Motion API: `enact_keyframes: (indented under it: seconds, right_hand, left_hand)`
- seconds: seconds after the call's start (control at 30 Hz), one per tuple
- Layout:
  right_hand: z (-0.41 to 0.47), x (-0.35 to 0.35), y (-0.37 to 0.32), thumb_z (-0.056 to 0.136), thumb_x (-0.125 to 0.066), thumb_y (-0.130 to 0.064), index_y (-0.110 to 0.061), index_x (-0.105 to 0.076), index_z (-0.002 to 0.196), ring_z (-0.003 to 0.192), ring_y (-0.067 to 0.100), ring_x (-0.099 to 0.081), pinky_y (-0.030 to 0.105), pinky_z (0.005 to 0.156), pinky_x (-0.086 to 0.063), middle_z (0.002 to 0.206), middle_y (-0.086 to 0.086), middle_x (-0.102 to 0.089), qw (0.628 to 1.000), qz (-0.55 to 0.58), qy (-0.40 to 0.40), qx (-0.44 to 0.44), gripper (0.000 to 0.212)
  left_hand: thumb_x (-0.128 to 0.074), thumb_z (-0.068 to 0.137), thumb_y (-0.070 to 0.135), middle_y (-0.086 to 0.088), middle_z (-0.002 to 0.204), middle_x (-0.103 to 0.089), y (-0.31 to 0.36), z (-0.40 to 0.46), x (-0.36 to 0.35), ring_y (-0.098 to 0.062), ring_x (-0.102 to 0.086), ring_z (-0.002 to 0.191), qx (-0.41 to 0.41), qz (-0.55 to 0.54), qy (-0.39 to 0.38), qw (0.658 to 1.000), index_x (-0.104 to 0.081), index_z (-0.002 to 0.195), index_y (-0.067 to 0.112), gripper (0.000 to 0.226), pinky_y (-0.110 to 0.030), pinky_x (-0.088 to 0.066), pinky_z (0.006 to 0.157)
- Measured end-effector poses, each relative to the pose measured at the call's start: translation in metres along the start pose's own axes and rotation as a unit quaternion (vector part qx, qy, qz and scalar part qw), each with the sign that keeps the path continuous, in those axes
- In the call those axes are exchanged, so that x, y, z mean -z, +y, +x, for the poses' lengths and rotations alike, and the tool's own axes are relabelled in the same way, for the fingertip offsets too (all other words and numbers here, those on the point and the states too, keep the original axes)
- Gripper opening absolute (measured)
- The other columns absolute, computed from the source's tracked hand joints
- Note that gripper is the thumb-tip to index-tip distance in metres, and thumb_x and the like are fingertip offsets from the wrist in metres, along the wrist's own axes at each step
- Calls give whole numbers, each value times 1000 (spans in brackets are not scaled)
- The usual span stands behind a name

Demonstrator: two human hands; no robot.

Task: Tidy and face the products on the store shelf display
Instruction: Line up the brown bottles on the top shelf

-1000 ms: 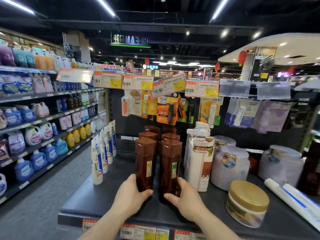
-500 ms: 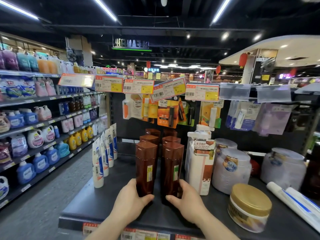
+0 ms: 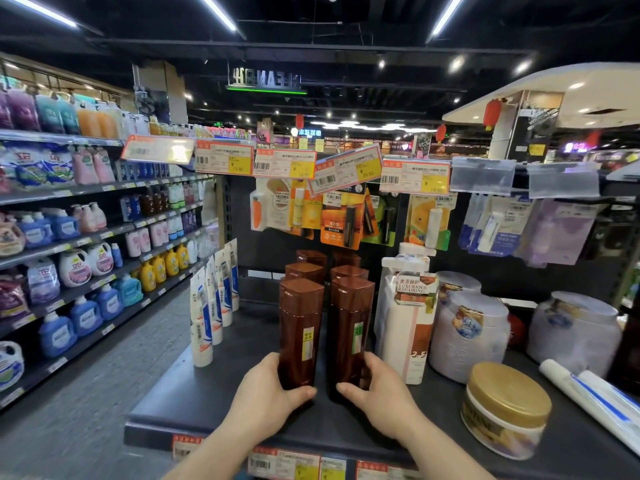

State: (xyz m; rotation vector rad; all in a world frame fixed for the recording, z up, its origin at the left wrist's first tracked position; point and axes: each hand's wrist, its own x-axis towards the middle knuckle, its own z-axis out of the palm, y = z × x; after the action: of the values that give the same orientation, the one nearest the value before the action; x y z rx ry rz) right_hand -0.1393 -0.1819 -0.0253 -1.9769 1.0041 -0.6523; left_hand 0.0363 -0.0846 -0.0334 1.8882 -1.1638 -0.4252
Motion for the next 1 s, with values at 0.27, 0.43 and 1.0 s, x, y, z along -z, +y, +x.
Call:
enact_keyframes:
  seconds: [0.27, 0.43, 1.0]
  right_hand:
    - [-2, 1, -1, 83, -73, -28, -23, -46, 136, 110, 4, -57, 13, 89, -42, 125, -11, -61, 1000, -18, -12, -4, 60]
    - [-2, -1, -1, 85, -72, -27, -23, -48, 131, 106, 2, -57, 15, 90, -42, 108, -18, -57, 1000, -29, -1, 8, 53]
    - [-15, -2, 0, 79, -78, -19, -19, -48, 135, 113, 9, -59, 24, 98, -47, 124, -6, -62, 999, 27, 15, -36, 63]
  left_hand:
    - [-83, 65, 42, 16, 108, -65, -1, -5, 4, -1, -59, 98, -15, 15, -23, 1000, -54, 116, 31, 60, -16, -45, 81]
    - [-84, 66, 37, 19, 97, -66, -1, -10, 4, 4, -60, 90, -20, -4, -16, 1000, -56, 113, 32, 55, -9, -43, 73]
    - [-87, 62, 36, 14, 113, -62, -2, -20, 5, -2, -58, 106, 2, -51, -6, 999, -46, 126, 31, 77, -18, -44, 90]
